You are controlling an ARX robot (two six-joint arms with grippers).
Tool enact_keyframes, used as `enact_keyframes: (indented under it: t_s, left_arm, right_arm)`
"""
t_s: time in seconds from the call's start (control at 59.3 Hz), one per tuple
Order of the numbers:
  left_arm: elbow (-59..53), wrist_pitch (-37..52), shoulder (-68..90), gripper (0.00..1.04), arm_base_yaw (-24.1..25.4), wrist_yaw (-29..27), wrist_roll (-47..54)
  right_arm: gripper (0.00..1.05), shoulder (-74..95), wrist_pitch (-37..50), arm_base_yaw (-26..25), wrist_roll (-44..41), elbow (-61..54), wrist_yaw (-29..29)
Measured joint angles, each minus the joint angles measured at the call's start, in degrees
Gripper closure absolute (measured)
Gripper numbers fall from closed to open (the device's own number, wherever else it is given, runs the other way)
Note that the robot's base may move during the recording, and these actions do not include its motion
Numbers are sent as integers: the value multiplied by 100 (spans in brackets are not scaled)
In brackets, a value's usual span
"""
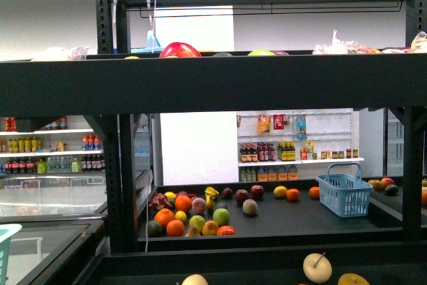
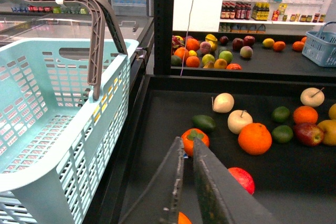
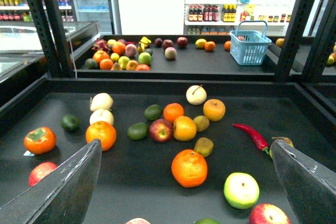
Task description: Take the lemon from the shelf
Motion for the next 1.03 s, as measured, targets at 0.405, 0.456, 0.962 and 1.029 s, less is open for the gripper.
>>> enact_keyframes:
  t_s: [0.405, 0.456, 0.962, 1.029]
  left_arm:
    - [0, 0, 0, 8, -2, 0, 11]
    - [0, 0, 0, 8, -2, 0, 11]
    - [0, 0, 0, 8, -2, 0, 11]
    - [0, 0, 0, 8, -2, 2, 11]
  right_arm:
    - [7, 0, 0, 0, -2, 0, 0]
    - [7, 0, 0, 0, -2, 0, -2]
    - [7, 0, 0, 0, -2, 0, 0]
    - [7, 0, 0, 0, 0, 0, 0]
